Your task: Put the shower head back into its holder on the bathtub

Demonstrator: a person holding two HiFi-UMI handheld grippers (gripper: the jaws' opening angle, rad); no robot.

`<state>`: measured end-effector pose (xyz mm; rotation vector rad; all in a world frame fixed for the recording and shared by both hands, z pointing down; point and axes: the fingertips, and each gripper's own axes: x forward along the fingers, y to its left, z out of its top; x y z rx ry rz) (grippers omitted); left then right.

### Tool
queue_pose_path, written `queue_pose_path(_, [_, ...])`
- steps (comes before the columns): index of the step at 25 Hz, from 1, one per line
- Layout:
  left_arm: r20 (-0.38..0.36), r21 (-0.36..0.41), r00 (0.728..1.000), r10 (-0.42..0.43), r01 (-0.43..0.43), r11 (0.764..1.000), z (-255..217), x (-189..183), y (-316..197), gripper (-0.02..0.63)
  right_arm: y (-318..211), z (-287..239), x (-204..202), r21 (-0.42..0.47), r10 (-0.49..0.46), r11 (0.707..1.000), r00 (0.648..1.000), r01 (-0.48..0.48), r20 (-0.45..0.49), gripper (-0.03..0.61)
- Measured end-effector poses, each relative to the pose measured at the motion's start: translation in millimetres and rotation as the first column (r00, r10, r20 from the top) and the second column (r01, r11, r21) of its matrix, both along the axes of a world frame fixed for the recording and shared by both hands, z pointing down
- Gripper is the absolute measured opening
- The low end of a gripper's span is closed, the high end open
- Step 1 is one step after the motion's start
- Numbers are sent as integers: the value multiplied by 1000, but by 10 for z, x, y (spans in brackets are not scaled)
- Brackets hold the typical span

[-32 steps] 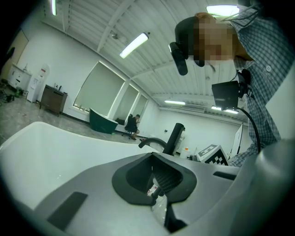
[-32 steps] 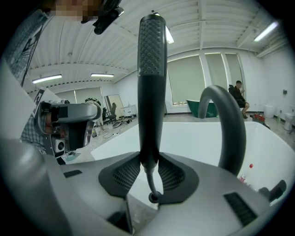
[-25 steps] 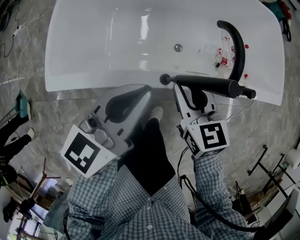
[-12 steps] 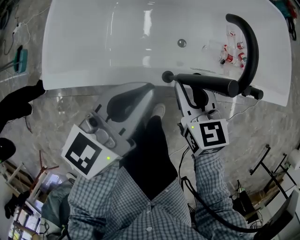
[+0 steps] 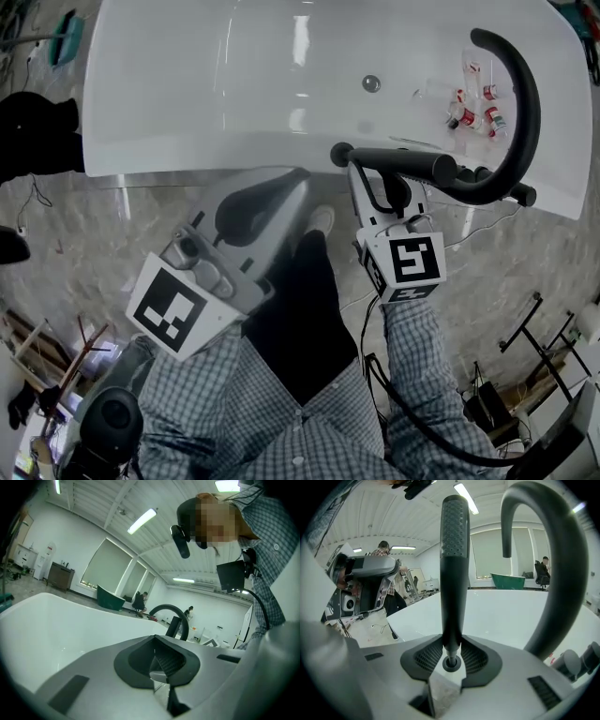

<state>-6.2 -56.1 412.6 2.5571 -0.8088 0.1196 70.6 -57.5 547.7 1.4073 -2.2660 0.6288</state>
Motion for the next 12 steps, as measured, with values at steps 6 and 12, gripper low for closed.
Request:
queue_pose_path(6, [-5, -12, 1000, -2, 2, 1000, 70, 23, -26, 8, -14, 221, -53, -2, -23, 1000, 999, 23, -32, 120])
queue_pose_path(12, [-2, -19, 1000, -6, 6, 1000, 62, -45, -61, 8, -9, 357, -144, -14, -50, 999, 996, 49, -76, 120])
